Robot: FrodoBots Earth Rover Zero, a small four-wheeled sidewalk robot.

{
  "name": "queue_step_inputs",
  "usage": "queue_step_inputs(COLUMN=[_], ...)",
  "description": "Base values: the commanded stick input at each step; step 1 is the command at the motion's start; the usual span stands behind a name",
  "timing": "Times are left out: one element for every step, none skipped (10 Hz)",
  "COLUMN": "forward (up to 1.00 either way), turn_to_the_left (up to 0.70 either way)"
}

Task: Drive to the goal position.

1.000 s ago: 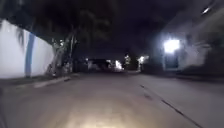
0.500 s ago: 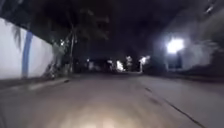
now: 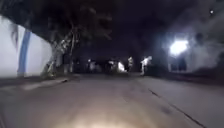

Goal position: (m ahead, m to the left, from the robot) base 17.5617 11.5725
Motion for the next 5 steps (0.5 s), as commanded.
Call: queue_step_inputs(forward=[0.7, 0.7, 0.7, 0.7, 0.7], turn_to_the_left=[0.0, 0.0, 0.0, 0.0, 0.0])
